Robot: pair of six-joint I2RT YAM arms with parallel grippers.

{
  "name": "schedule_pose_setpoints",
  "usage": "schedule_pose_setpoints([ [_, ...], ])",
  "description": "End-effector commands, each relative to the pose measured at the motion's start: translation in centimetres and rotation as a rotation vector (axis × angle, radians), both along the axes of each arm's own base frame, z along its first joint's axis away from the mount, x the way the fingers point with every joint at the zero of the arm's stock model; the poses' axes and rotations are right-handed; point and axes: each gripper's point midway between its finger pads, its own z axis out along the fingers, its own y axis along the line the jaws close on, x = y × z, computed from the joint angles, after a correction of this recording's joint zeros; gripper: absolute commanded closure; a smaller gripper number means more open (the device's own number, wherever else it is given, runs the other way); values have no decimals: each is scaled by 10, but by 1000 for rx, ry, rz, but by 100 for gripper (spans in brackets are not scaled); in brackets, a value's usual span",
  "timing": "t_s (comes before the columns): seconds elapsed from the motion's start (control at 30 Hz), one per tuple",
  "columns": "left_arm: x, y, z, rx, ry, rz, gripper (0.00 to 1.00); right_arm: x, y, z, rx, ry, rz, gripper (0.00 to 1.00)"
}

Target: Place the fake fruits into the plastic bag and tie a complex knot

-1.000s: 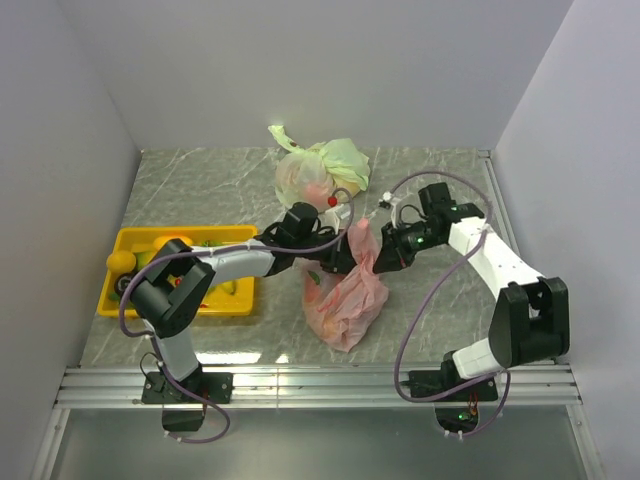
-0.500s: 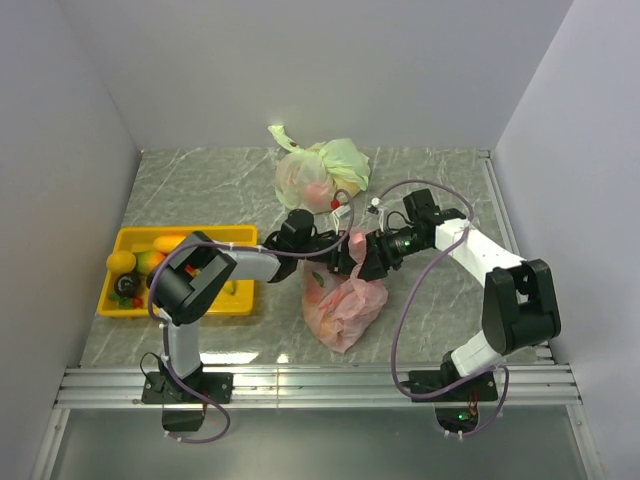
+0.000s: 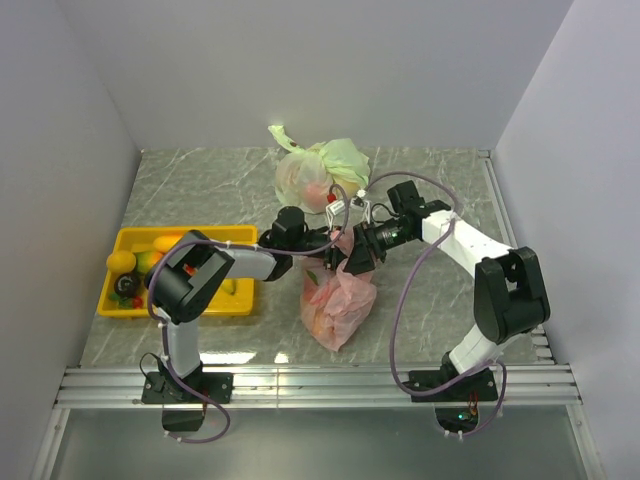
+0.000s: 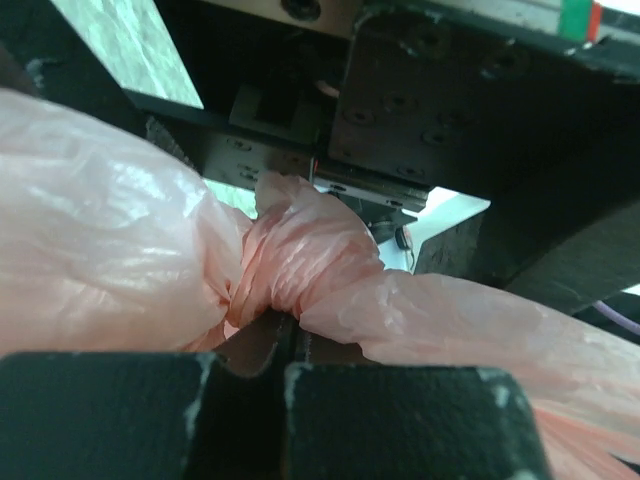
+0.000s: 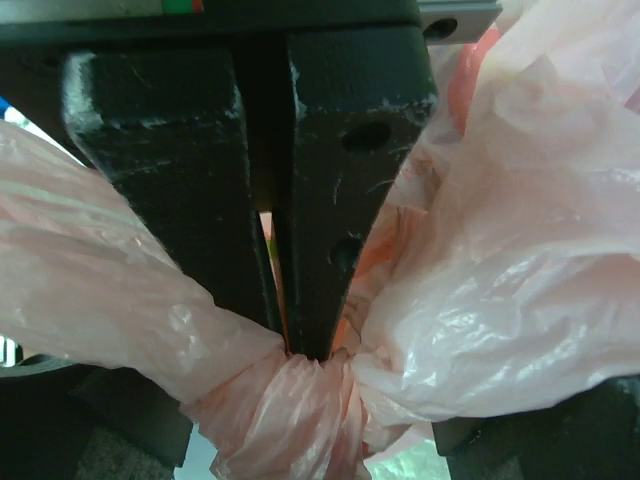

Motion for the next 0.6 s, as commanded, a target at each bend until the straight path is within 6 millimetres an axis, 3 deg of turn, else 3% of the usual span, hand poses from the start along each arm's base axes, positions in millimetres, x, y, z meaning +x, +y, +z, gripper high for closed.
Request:
schedule_pose_setpoints([
  [0.0,-15,-12,50,-115,-128,-89,100,26,18,18,53,-168,33,16],
  [0.17,-18,-16,42,-86,-109,-92,100,28,24,28,55,-177,24,17],
  [0.3,-2,-23,20,18,-96,1,100,38,33,33,17,-189,-27,17],
  [0.37,-3,-19,23,-5,-115,-13,100,39,31,35,3,-201,-29,17],
  [0.43,-2,-11,25,-14,-89,-7,100,36,22,33,-36,-215,-21,16],
  [0.47,-2,-9,25,-16,-83,-5,100,35,18,34,-46,-221,-21,9],
  [0.57,-1,-1,26,-19,-85,6,100,33,-2,36,-76,-230,-27,4],
])
